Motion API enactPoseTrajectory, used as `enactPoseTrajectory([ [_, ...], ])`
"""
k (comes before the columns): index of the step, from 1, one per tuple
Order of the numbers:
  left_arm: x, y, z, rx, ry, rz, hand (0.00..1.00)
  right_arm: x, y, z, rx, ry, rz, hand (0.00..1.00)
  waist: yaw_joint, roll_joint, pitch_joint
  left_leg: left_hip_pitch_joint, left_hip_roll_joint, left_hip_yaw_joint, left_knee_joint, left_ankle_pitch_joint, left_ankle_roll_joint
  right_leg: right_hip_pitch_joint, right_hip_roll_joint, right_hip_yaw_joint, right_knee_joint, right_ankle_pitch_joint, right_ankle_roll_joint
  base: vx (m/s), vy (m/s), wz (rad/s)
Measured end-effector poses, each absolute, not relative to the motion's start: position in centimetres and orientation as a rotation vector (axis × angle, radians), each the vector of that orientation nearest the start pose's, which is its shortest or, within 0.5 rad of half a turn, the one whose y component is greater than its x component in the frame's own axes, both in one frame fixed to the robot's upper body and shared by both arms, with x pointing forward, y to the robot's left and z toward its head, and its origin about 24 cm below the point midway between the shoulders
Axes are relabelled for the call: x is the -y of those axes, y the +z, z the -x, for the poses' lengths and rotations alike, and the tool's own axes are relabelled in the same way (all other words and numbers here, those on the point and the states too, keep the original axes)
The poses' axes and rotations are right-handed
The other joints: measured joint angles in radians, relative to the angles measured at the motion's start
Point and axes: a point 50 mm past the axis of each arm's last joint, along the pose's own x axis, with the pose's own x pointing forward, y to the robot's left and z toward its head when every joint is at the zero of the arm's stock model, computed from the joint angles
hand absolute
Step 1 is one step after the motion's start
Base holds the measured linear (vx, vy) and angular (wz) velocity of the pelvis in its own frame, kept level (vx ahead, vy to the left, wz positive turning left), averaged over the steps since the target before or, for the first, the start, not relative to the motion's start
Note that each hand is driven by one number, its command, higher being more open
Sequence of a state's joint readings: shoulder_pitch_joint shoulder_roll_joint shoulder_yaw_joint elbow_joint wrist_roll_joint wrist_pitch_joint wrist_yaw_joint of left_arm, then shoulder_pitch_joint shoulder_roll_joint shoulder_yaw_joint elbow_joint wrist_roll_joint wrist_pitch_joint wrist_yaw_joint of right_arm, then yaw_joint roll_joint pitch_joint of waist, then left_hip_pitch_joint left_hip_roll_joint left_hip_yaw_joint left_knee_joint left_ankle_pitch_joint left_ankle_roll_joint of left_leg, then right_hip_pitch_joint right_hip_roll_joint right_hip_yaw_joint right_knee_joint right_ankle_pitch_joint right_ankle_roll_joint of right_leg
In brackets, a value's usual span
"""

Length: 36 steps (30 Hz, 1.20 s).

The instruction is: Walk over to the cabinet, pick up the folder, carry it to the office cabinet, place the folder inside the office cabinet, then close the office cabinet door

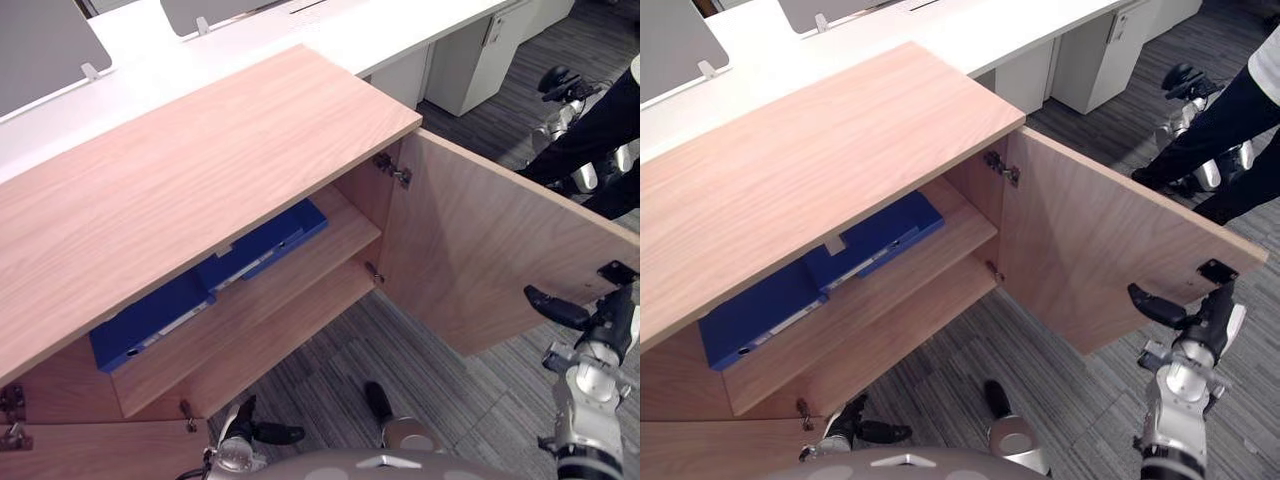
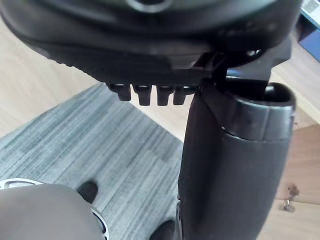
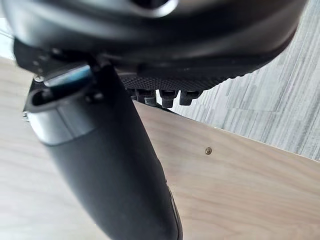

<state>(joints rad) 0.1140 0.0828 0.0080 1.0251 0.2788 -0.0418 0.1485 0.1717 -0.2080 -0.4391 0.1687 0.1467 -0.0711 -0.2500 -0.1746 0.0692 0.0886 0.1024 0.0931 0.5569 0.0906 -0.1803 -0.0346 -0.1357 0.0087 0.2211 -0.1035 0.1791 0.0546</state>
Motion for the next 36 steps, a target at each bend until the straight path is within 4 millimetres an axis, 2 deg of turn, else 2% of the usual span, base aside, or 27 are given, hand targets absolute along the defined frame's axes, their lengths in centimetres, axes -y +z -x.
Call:
enactPoseTrajectory([
  [4,-19.0,-15.9,-9.5,-1.065,0.033,-0.391,1.00,28.1,-0.9,-15.3,-0.225,-0.662,0.075,1.00,-0.010,-0.028,-0.014,0.013,0.015,0.009,0.000,-0.002,-0.005,0.003,0.020,0.015,0.000,0.004,-0.006,0.02,-0.027,-0.19],
  [7,-18.9,-15.9,-9.7,-1.060,0.028,-0.393,1.00,25.6,-1.3,-14.2,-0.237,-0.594,0.037,1.00,-0.024,-0.037,-0.014,0.030,0.026,0.015,0.000,-0.003,-0.010,0.011,0.030,0.027,0.000,-0.001,-0.012,0.00,-0.032,-0.20],
  [12,-18.5,-15.9,-10.3,-1.052,-0.012,-0.426,1.00,23.8,-1.2,-12.8,-0.257,-0.498,0.060,1.00,-0.023,-0.040,-0.013,0.034,0.026,0.038,0.010,-0.008,-0.023,0.005,0.035,0.032,0.000,0.012,-0.031,-0.02,-0.010,-0.17],
  [14,-18.6,-15.8,-10.7,-1.043,-0.016,-0.437,1.00,23.0,-1.1,-12.2,-0.267,-0.456,0.058,1.00,-0.023,-0.052,-0.008,0.025,0.026,0.040,0.017,-0.008,-0.023,-0.002,0.036,0.037,0.001,0.021,-0.035,-0.01,-0.017,-0.10],
  [20,-19.5,-15.1,-12.6,-0.994,-0.053,-0.502,1.00,21.4,-1.1,-10.0,-0.342,-0.233,0.046,1.00,-0.022,-0.116,0.002,-0.001,0.037,0.034,0.056,-0.010,-0.021,-0.008,0.036,0.036,0.003,0.037,-0.040,-0.03,-0.027,0.00],
  [21,-19.6,-15.0,-13.1,-0.984,-0.061,-0.509,1.00,21.5,-1.1,-9.9,-0.357,-0.176,0.055,1.00,-0.021,-0.128,0.004,-0.005,0.037,0.031,0.064,-0.011,-0.021,-0.008,0.032,0.032,0.005,0.040,-0.043,-0.05,-0.031,0.06],
  [24,-19.6,-14.8,-13.7,-0.971,-0.076,-0.510,1.00,21.9,-0.7,-9.4,-0.398,-0.057,0.078,1.00,-0.019,-0.138,0.007,-0.019,0.039,0.008,0.086,-0.015,-0.019,-0.003,0.020,0.003,0.006,0.040,-0.043,-0.07,-0.020,0.17],
  [28,-19.9,-14.8,-13.6,-0.977,-0.079,-0.515,1.00,21.3,-0.7,-9.2,-0.432,0.092,0.058,1.00,-0.008,-0.150,0.011,-0.035,0.036,-0.037,0.088,-0.023,-0.021,0.002,0.009,-0.027,0.014,0.039,-0.043,-0.09,-0.010,0.21],
  [30,-20.3,-14.8,-13.4,-0.982,-0.075,-0.521,1.00,20.5,-0.7,-9.4,-0.438,0.163,0.023,1.00,0.009,-0.156,0.013,-0.042,0.031,-0.066,0.082,-0.018,-0.026,0.003,0.005,-0.040,0.014,0.035,-0.038,-0.07,-0.031,0.28],
  [33,-20.9,-14.8,-12.9,-0.998,-0.069,-0.531,1.00,19.2,-0.7,-9.9,-0.438,0.281,-0.013,1.00,0.010,-0.167,0.013,-0.048,0.021,-0.103,0.057,0.003,-0.026,0.003,-0.003,-0.072,0.014,0.032,-0.035,-0.02,-0.044,0.30],
  [34,-21.0,-15.0,-12.5,-1.013,-0.070,-0.531,1.00,18.0,-0.6,-10.6,-0.415,0.356,-0.027,1.00,0.025,-0.171,0.012,-0.048,0.019,-0.113,0.045,0.016,-0.027,0.003,-0.005,-0.084,0.014,0.032,-0.035,0.00,-0.047,0.25],
  [36,-21.0,-15.1,-12.2,-1.026,-0.075,-0.527,1.00,17.2,-0.3,-11.6,-0.381,0.398,-0.032,1.00,0.044,-0.175,0.011,-0.048,0.018,-0.126,0.037,0.026,-0.031,0.004,-0.007,-0.094,0.014,0.032,-0.035,0.02,-0.032,0.25],
])
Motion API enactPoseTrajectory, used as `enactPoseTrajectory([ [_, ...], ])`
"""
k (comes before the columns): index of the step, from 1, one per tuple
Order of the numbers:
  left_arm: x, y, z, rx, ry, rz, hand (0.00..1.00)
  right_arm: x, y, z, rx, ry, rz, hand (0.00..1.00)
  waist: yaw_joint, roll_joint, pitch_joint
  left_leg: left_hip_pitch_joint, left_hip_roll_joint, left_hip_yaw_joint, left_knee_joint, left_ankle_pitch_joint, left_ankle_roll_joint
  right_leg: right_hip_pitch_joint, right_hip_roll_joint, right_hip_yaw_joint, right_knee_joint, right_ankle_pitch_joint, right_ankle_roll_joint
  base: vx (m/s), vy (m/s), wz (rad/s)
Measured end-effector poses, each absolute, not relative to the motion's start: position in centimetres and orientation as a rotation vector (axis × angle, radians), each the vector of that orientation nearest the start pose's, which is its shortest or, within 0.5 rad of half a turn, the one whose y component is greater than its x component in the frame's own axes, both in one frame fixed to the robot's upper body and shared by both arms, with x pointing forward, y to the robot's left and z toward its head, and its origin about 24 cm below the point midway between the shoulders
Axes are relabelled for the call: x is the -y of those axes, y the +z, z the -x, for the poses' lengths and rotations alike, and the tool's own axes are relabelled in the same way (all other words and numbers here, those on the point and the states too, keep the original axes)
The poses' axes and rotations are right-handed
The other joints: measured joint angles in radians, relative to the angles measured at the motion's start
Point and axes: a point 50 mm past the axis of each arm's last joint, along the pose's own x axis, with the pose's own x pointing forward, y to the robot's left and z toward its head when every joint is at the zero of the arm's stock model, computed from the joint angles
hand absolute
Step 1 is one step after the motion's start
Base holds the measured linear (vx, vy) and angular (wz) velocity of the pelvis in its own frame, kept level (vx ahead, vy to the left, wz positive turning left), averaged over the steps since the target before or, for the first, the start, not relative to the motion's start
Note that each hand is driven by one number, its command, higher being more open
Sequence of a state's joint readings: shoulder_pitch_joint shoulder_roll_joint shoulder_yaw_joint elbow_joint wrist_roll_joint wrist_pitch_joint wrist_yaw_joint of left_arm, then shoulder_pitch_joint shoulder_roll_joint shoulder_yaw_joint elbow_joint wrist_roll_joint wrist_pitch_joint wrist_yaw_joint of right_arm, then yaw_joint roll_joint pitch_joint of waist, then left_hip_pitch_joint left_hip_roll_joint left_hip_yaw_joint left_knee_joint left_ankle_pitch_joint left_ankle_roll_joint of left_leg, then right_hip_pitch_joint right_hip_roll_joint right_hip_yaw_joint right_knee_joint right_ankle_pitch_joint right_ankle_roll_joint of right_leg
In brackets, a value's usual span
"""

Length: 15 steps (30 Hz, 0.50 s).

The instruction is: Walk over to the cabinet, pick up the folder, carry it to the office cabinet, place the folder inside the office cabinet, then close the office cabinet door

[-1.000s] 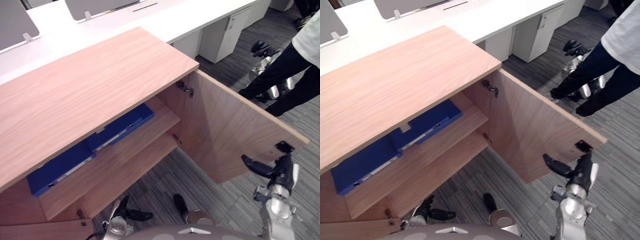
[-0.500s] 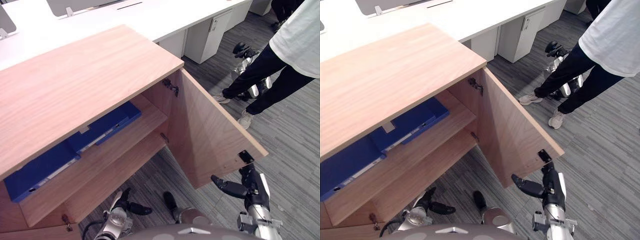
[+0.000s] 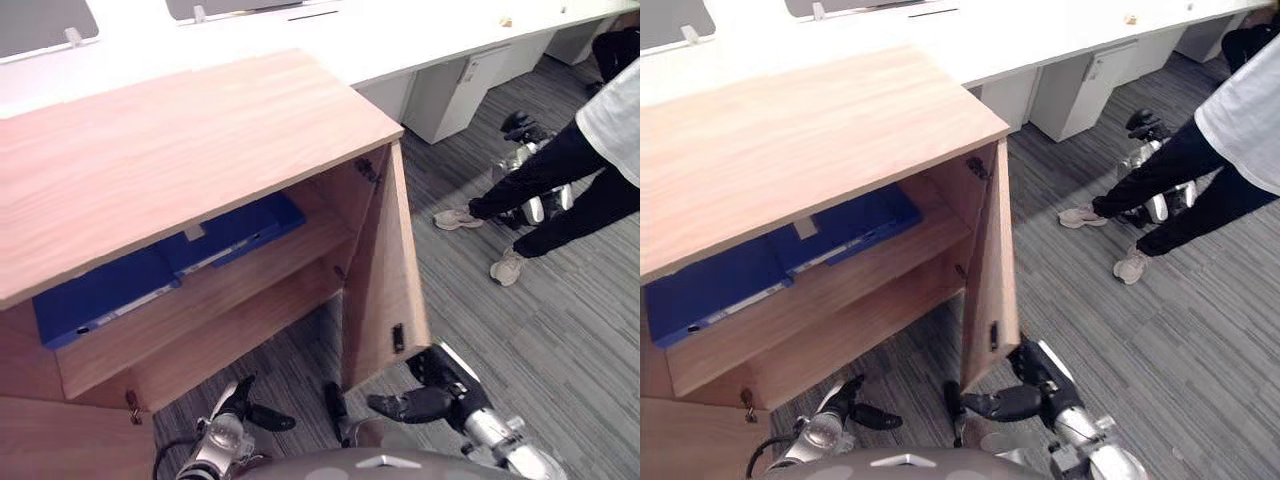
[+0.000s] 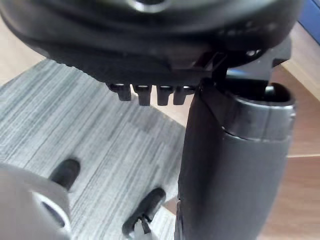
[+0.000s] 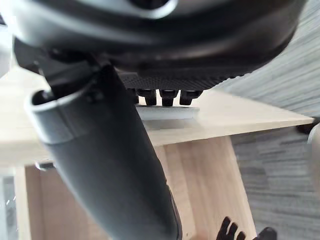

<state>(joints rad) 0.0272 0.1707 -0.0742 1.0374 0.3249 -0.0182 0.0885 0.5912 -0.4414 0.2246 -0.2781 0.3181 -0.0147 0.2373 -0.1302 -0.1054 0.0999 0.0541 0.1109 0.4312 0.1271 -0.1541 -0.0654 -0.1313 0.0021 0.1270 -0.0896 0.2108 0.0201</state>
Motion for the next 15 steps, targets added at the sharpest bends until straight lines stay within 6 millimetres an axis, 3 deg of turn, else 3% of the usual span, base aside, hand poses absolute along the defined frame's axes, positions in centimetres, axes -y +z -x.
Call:
enactPoseTrajectory([
  [7,-21.1,-15.2,-11.9,-1.041,-0.068,-0.520,1.00,15.7,2.0,-15.6,-0.195,0.423,-0.048,1.00,0.033,-0.003,-0.008,-0.011,-0.007,-0.077,-0.021,0.014,0.014,0.021,-0.019,-0.081,-0.002,-0.016,0.006,0.04,0.001,0.33],
  [11,-21.1,-15.2,-11.8,-1.044,-0.064,-0.520,1.00,14.8,1.1,-16.4,-0.204,0.391,-0.055,1.00,0.042,0.003,-0.011,-0.016,-0.012,-0.114,-0.032,0.016,0.017,0.031,-0.029,-0.120,-0.005,-0.025,0.010,0.05,0.029,0.31],
  [15,-20.6,-15.3,-11.7,-1.045,-0.047,-0.496,1.00,14.8,-0.2,-18.0,-0.224,0.317,0.014,1.00,0.058,0.030,-0.017,-0.039,-0.030,-0.169,-0.040,0.025,0.031,0.032,-0.053,-0.173,-0.005,-0.037,0.019,0.03,0.042,0.39],
])
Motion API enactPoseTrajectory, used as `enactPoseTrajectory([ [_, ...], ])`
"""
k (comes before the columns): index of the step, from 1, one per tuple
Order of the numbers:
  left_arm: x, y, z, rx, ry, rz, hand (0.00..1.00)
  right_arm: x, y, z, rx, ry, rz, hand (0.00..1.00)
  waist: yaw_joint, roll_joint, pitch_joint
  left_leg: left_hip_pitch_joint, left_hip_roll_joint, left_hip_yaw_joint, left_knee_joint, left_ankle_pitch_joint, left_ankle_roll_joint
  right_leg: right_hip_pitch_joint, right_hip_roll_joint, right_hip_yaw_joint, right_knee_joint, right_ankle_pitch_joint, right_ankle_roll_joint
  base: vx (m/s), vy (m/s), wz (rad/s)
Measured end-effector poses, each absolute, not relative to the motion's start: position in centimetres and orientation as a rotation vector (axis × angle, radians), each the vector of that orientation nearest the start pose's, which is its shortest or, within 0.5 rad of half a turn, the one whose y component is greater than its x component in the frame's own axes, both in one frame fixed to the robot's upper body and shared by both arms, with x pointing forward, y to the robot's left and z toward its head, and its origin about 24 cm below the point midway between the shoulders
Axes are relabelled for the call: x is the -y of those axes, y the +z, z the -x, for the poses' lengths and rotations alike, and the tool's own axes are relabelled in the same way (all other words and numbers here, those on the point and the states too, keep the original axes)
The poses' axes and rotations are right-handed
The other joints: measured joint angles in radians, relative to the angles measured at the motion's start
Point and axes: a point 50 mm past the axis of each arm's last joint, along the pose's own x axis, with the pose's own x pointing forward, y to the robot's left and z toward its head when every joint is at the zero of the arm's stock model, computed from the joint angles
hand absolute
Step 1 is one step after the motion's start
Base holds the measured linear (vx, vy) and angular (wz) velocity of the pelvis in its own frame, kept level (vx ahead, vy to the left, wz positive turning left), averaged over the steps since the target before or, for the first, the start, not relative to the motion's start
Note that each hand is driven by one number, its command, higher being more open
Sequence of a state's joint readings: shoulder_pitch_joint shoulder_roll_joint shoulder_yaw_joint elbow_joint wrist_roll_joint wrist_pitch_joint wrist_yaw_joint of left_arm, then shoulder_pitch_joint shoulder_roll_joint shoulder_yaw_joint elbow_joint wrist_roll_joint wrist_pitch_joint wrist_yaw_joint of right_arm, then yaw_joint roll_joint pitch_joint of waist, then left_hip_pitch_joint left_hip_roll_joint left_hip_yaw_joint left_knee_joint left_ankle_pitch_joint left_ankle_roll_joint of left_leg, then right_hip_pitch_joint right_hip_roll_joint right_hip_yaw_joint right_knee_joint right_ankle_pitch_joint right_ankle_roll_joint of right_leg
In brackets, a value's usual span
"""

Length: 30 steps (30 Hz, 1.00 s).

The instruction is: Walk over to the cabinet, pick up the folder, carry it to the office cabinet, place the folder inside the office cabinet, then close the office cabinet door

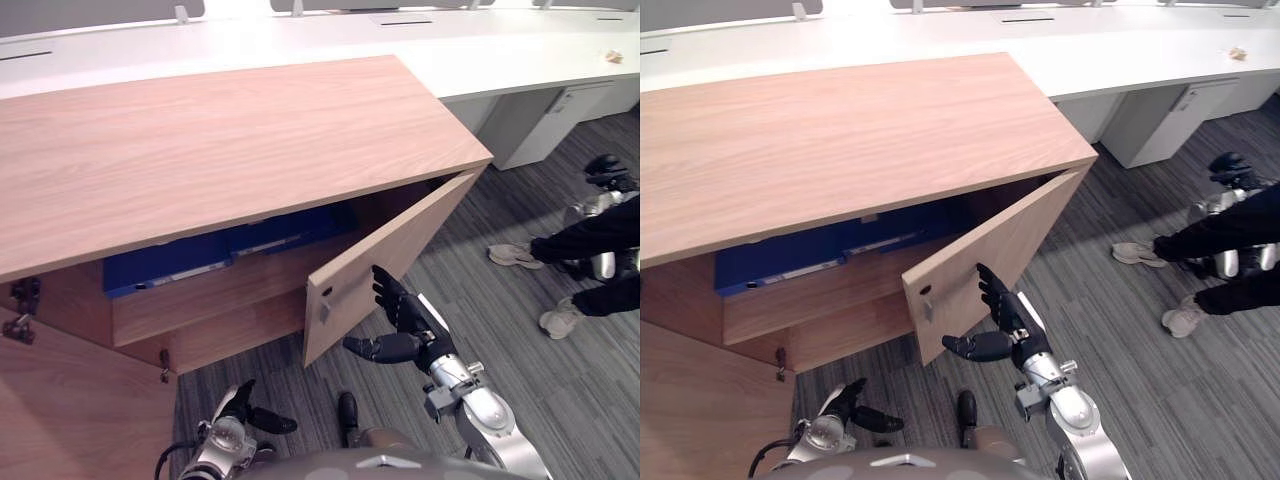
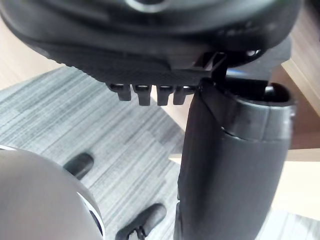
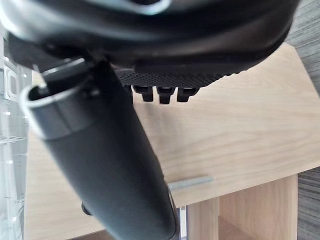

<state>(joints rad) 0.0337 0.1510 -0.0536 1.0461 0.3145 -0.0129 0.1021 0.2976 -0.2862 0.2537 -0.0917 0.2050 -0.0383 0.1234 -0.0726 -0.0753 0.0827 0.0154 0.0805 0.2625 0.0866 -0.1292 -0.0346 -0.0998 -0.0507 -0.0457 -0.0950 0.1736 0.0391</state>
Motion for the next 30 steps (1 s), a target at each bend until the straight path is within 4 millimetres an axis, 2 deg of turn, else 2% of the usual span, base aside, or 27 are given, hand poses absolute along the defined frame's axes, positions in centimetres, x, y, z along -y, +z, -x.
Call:
enactPoseTrajectory([
  [5,-20.6,-15.3,-11.6,-1.046,-0.018,-0.477,1.00,15.1,-1.2,-19.5,-0.238,0.239,0.092,1.00,0.023,0.030,-0.004,-0.015,-0.020,-0.082,-0.026,0.023,0.012,0.016,-0.025,-0.078,0.000,-0.016,0.011,-0.02,0.025,0.49],
  [11,-21.6,-15.4,-10.8,-1.065,0.070,-0.431,1.00,15.7,-2.6,-21.2,-0.279,0.163,0.168,1.00,0.045,0.040,-0.008,-0.022,-0.034,-0.149,-0.056,0.056,0.016,0.028,-0.041,-0.141,-0.001,-0.026,0.015,-0.01,0.006,0.39],
  [15,-21.8,-15.4,-10.4,-1.070,0.097,-0.416,1.00,16.2,-4.0,-21.1,-0.335,0.090,0.192,1.00,0.055,0.045,-0.011,-0.017,-0.039,-0.181,-0.067,0.063,0.018,0.044,-0.047,-0.172,-0.001,-0.036,0.018,0.00,0.010,0.23],
  [17,-21.8,-15.4,-10.3,-1.069,0.104,-0.411,1.00,16.8,-5.4,-20.6,-0.401,0.046,0.196,1.00,0.066,0.050,-0.014,-0.018,-0.043,-0.199,-0.070,0.065,0.021,0.051,-0.051,-0.191,-0.001,-0.042,0.020,0.02,0.016,0.23],
  [22,-22.0,-15.6,-9.2,-1.096,0.119,-0.405,1.00,17.3,-7.7,-19.2,-0.517,0.030,0.236,1.00,0.066,0.057,-0.019,-0.014,-0.048,-0.218,-0.088,0.072,0.023,0.056,-0.053,-0.208,-0.001,-0.048,0.026,0.04,0.015,0.13],
  [30,-22.0,-15.8,-8.4,-1.117,0.135,-0.389,1.00,17.9,-12.9,-14.2,-0.819,-0.031,0.238,1.00,0.068,0.043,-0.029,0.014,-0.056,-0.235,-0.100,0.072,0.023,0.088,-0.060,-0.225,-0.001,-0.059,0.036,0.03,0.014,0.07],
])
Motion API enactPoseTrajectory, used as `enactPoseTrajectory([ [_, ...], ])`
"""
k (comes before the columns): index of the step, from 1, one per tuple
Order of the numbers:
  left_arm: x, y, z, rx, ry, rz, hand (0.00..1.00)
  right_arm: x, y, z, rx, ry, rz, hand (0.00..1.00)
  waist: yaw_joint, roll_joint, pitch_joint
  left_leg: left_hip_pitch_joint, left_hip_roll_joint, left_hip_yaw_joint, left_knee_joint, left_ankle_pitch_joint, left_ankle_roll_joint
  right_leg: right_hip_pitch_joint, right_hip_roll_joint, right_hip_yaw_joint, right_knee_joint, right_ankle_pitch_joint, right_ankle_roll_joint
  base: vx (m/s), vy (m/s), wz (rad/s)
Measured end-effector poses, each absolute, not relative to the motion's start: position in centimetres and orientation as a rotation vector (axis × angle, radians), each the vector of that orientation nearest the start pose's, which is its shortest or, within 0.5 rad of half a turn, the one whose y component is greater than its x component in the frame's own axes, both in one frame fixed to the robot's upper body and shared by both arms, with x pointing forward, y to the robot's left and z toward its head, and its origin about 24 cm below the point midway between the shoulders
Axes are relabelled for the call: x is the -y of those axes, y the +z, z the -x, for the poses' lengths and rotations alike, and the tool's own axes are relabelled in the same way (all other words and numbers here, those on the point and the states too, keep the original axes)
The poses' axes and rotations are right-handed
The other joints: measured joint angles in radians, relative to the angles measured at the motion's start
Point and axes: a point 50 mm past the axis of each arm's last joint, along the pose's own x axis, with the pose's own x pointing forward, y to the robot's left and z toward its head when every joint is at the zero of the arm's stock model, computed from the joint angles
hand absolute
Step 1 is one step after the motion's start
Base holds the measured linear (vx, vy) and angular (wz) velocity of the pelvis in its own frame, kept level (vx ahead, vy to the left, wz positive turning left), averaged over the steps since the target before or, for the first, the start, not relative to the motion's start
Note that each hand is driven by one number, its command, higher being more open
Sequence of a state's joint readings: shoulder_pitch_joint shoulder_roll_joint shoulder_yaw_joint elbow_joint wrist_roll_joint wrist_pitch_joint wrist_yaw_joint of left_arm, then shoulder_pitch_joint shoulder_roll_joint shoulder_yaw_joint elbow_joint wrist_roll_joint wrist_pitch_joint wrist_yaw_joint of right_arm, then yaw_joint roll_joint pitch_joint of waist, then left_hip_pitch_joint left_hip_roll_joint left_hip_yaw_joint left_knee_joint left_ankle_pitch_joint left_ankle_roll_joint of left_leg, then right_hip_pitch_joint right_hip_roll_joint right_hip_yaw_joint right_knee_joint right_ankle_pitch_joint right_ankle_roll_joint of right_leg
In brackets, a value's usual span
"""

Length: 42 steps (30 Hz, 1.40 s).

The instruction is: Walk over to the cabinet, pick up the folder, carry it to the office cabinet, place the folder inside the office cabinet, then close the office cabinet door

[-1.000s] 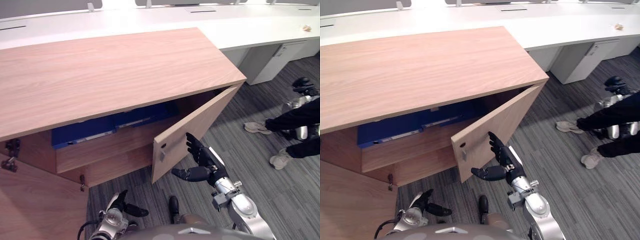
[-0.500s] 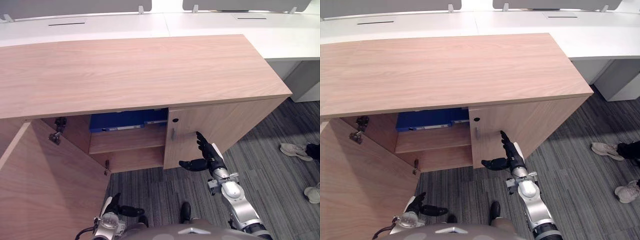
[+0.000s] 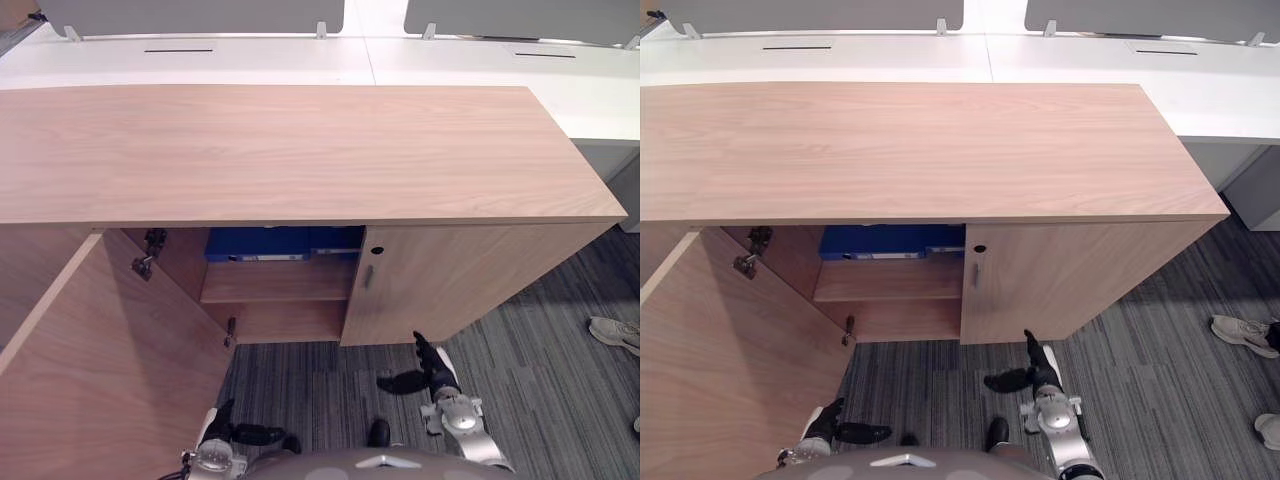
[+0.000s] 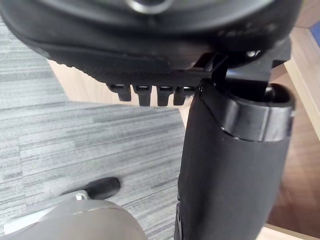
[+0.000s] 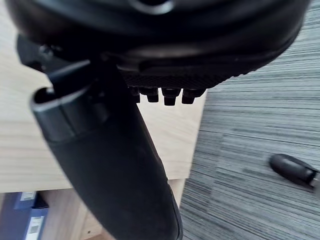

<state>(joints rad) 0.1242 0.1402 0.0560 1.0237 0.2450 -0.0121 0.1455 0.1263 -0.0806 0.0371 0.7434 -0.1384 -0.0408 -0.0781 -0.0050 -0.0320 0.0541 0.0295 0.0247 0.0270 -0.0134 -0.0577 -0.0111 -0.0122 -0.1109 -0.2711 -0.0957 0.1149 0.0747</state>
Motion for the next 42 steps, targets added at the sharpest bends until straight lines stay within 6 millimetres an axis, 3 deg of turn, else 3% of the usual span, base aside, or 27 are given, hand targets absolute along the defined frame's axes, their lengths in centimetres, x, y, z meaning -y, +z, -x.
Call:
enactPoseTrajectory([
  [5,-22.0,-15.8,-7.9,-1.128,0.146,-0.378,1.00,18.4,-15.0,-10.9,-0.995,-0.136,0.163,1.00,-0.002,-0.002,-0.001,0.029,0.000,0.004,-0.007,0.000,0.000,0.025,0.000,0.003,0.000,-0.004,0.001,0.00,0.003,-0.01],
  [13,-22.2,-15.9,-7.5,-1.140,0.180,-0.347,1.00,19.1,-15.4,-10.1,-1.035,-0.224,0.125,1.00,-0.003,-0.006,-0.003,0.044,0.001,0.020,-0.025,0.005,0.004,0.025,0.001,0.017,0.000,-0.003,0.001,0.00,0.006,-0.05],
  [17,-22.2,-15.9,-7.5,-1.144,0.188,-0.337,1.00,19.4,-15.5,-10.4,-1.049,-0.245,0.115,1.00,-0.005,-0.002,0.002,0.037,-0.003,0.018,-0.023,0.005,0.004,0.003,-0.003,0.019,0.031,-0.017,0.004,0.02,0.009,-0.01],
  [21,-22.4,-15.8,-7.8,-1.135,0.213,-0.314,1.00,19.4,-15.6,-11.0,-1.055,-0.253,0.105,1.00,-0.003,-0.007,0.025,0.004,-0.009,-0.012,0.001,0.005,0.003,-0.085,-0.029,0.024,0.214,-0.115,0.005,0.01,0.016,0.19],
  [26,-22.4,-15.8,-7.7,-1.133,0.264,-0.267,1.00,19.3,-15.4,-11.8,-1.038,-0.247,0.107,1.00,0.003,0.002,0.032,-0.019,-0.003,-0.084,-0.017,0.026,-0.004,-0.081,-0.025,-0.015,0.221,-0.140,-0.001,0.01,-0.049,0.44],
  [31,-22.4,-15.5,-9.1,-1.080,0.382,-0.146,1.00,19.8,-14.9,-13.1,-1.006,-0.285,0.093,1.00,0.005,0.012,0.080,-0.067,0.001,-0.189,-0.038,0.096,-0.048,-0.081,-0.024,-0.044,0.260,-0.187,-0.035,-0.03,-0.077,0.93],
  [33,-22.4,-15.4,-9.3,-1.070,0.423,-0.117,1.00,19.7,-14.5,-14.3,-0.974,-0.290,0.099,1.00,0.005,0.008,0.080,-0.093,0.000,-0.173,-0.077,0.181,-0.078,-0.097,-0.030,-0.081,0.275,-0.214,-0.057,-0.09,-0.083,1.02],
  [34,-22.4,-15.3,-9.4,-1.066,0.426,-0.114,1.00,19.5,-14.3,-14.8,-0.962,-0.289,0.098,1.00,0.007,0.005,0.081,-0.104,0.002,-0.159,-0.074,0.185,-0.075,-0.105,-0.040,-0.095,0.269,-0.212,-0.061,-0.09,-0.040,0.60],
  [36,-22.7,-15.2,-9.6,-1.055,0.463,-0.087,1.00,19.5,-13.9,-15.6,-0.928,-0.310,0.079,1.00,0.008,-0.006,0.088,-0.142,0.004,0.007,0.111,0.053,-0.026,-0.105,-0.058,-0.132,0.283,-0.208,-0.060,-0.07,0.015,0.44],
  [37,-22.6,-15.3,-9.3,-1.061,0.467,-0.083,1.00,19.9,-13.9,-15.4,-0.929,-0.338,0.070,1.00,0.001,-0.004,0.087,-0.122,0.004,0.062,0.162,0.008,-0.030,-0.084,-0.064,-0.153,0.278,-0.208,-0.058,0.01,0.023,0.48],
  [39,-21.7,-15.5,-9.4,-1.063,0.464,-0.051,1.00,20.5,-14.1,-14.6,-0.945,-0.375,0.059,1.00,-0.003,0.021,0.074,-0.064,0.012,0.074,0.059,0.018,-0.050,-0.068,-0.047,-0.173,0.267,-0.204,-0.043,0.01,0.032,0.41],
  [40,-21.2,-15.5,-9.5,-1.062,0.458,-0.037,1.00,20.6,-14.3,-14.3,-0.962,-0.384,0.055,1.00,0.001,0.031,0.066,-0.042,0.016,0.067,0.001,0.035,-0.018,-0.061,-0.033,-0.176,0.253,-0.193,-0.034,0.01,0.065,0.24],
  [42,-21.4,-15.4,-9.7,-1.055,0.459,-0.036,1.00,20.1,-14.6,-13.8,-0.988,-0.377,0.043,1.00,0.003,0.015,0.072,-0.027,0.013,0.061,-0.012,0.040,-0.016,-0.034,-0.023,-0.175,0.214,-0.169,-0.029,0.00,0.055,0.06],
])
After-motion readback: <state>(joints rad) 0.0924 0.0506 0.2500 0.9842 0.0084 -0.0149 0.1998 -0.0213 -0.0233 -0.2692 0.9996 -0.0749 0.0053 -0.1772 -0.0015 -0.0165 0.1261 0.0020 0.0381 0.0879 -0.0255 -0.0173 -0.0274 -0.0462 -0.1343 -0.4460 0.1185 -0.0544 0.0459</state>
